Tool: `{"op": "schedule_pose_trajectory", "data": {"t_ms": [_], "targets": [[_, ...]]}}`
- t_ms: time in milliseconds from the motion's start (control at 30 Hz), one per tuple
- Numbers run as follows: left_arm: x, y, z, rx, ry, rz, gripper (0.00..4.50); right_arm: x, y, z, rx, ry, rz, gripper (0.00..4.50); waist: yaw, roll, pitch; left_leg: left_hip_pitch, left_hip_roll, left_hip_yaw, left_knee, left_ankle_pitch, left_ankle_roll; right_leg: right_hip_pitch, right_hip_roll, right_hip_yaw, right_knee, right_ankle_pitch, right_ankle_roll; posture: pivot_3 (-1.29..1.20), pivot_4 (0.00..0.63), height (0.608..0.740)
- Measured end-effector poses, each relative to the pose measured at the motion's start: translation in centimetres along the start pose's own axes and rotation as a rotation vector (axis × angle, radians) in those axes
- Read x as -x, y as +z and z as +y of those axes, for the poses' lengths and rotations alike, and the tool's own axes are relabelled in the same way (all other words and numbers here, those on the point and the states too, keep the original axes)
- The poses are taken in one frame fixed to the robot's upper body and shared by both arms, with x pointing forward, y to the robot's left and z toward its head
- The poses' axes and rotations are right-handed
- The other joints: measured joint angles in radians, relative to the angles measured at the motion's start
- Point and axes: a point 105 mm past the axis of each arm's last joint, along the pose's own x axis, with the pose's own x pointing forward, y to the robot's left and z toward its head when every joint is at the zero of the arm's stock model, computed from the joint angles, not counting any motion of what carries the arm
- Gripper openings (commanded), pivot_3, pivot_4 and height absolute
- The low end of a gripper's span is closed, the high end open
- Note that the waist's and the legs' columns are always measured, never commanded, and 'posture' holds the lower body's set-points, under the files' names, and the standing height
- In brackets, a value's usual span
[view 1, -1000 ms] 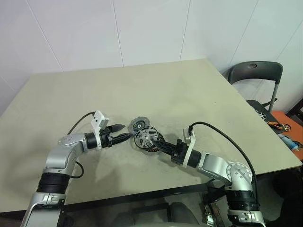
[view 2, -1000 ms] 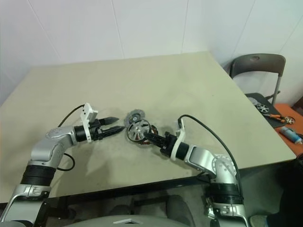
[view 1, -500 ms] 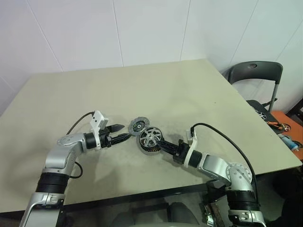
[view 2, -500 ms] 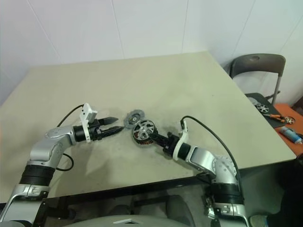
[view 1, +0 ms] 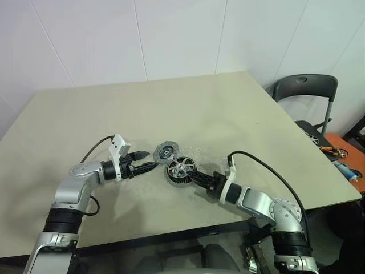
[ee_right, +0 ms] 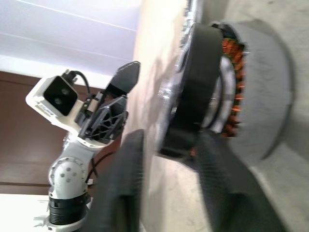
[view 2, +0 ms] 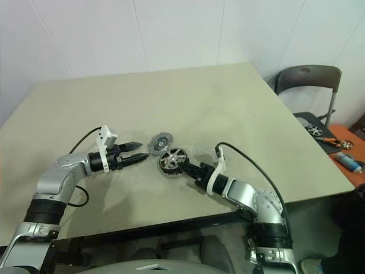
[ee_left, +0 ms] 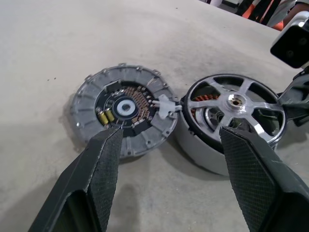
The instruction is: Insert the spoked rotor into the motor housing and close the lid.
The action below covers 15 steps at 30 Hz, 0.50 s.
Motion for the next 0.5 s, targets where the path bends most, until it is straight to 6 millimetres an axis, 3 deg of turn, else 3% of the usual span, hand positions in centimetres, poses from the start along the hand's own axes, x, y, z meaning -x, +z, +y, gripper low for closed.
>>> {"op": "schedule_pose_trajectory", "data": {"t_ms": [333,500], "targets": [[-0.1,0.0,0.0,0.002,0.004,-0.002,3.4,0.2,0.3,0.2,0.004,0.004,0.034,2.55,0.001,0.0,0.0,0.0,0.0,0.0,0.003,0.0,0.0,-0.001,0.0,0.0,0.0,0.001,-0.001,0.0,0.0,0.74],[-0.2,-0.1,0.0,0.003,0.005,-0.001,3.4,3.4,2.9,0.8,0.169,-0.037,0.067,2.55,0.008,0.001,0.001,-0.003,-0.001,0.0,0.008,0.0,0.0,-0.003,0.0,0.0,-0.002,0.003,0.0,0.0,0.0,0.74]]}}
